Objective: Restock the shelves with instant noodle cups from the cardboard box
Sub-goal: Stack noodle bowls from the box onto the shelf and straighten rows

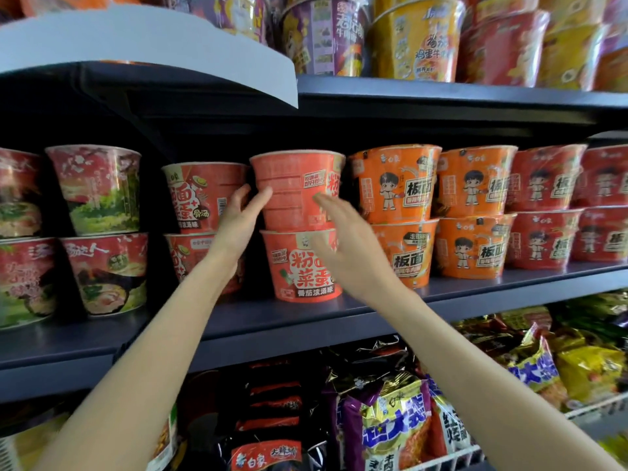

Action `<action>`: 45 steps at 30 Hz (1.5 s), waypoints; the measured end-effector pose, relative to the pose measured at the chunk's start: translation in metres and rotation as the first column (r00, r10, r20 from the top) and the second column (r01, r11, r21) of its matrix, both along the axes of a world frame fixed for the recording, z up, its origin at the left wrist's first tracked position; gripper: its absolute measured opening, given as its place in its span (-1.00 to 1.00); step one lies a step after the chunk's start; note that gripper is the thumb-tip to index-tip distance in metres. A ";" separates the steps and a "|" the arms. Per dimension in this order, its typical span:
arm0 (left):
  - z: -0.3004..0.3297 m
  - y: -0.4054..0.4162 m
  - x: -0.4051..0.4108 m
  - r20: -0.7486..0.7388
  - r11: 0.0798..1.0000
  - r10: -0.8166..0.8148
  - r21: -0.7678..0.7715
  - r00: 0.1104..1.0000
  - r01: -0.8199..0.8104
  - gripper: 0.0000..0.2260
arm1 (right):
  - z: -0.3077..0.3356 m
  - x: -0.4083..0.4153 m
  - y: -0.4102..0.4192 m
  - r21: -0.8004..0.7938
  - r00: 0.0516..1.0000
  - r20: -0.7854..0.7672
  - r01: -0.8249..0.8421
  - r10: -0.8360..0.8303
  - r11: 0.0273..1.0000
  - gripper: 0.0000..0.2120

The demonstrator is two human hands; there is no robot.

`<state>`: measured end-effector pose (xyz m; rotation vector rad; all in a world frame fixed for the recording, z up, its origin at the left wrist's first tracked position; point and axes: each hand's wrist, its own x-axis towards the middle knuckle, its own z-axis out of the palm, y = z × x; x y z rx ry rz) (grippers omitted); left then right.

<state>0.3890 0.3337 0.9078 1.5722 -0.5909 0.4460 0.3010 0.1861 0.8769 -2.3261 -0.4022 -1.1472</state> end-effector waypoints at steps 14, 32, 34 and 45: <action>-0.005 -0.004 -0.002 0.086 0.998 -0.038 0.057 0.996 0.033 -0.34 | -0.010 0.011 0.000 0.241 0.987 -0.040 -0.140 0.154 0.960 -0.38; -0.016 -0.012 0.013 0.122 0.994 0.053 0.090 0.991 -0.065 -0.28 | -0.006 0.017 -0.021 0.187 0.994 -0.029 -0.102 0.109 0.977 -0.42; -0.019 -0.012 0.012 0.088 0.995 0.040 0.092 0.995 -0.048 -0.25 | -0.009 0.016 -0.022 0.210 0.986 -0.048 -0.149 0.162 0.966 -0.41; -0.024 -0.016 0.011 -0.053 0.993 -0.043 0.106 0.998 0.049 -0.28 | -0.052 0.028 -0.029 0.365 0.978 -0.138 -0.096 0.156 0.926 -0.35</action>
